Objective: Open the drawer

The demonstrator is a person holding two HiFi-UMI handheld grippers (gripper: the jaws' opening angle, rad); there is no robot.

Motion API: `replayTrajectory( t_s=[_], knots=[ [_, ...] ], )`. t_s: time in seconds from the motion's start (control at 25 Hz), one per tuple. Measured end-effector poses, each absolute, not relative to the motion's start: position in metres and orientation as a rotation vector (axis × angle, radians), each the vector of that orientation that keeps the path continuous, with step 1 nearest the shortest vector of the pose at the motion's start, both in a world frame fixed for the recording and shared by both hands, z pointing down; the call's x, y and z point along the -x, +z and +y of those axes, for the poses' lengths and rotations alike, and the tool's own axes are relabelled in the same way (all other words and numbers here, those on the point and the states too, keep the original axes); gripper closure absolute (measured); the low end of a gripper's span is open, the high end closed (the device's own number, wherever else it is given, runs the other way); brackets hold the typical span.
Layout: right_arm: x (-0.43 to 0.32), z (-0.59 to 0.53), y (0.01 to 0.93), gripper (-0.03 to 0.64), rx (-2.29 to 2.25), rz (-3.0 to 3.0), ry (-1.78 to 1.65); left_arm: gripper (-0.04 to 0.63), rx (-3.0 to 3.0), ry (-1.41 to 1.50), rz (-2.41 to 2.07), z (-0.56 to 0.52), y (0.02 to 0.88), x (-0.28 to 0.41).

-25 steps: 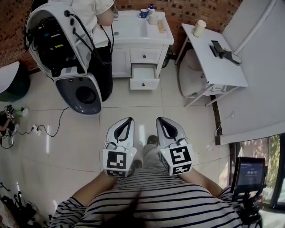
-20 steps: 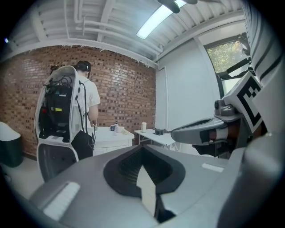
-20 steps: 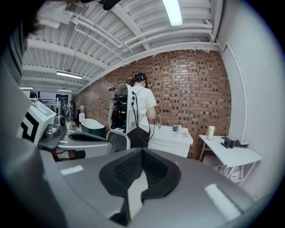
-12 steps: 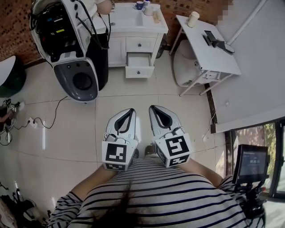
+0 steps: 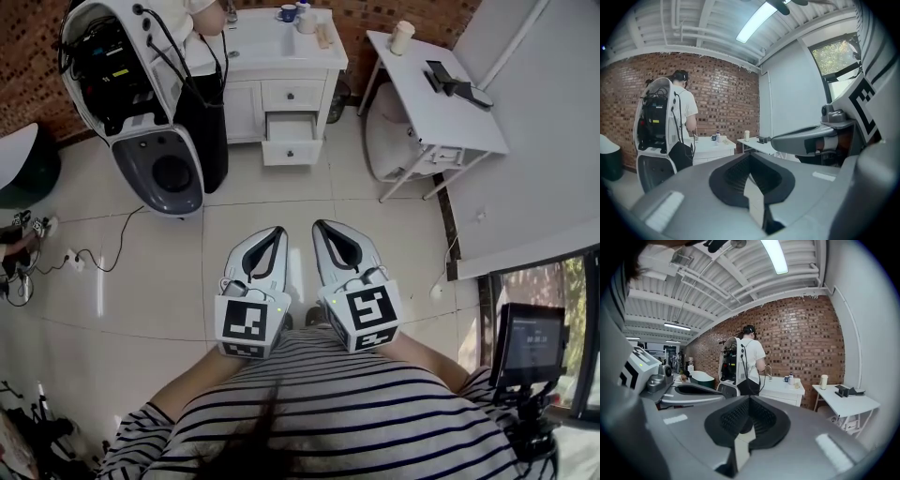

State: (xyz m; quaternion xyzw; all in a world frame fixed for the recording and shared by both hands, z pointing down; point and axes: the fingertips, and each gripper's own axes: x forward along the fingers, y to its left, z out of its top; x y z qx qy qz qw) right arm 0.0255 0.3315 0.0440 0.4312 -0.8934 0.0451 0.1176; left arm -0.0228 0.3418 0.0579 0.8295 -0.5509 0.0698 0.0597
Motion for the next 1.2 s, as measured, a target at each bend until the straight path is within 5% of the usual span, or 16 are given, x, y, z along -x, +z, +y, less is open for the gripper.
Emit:
replayTrajectory(
  t_s=[1.2],
  knots=[
    [-0.009,0.344,0.046,0.617,-1.119,-2.668,0.047,0.58,-2.537,0.27,-1.643,0.345,0.067,0.004]
  ],
)
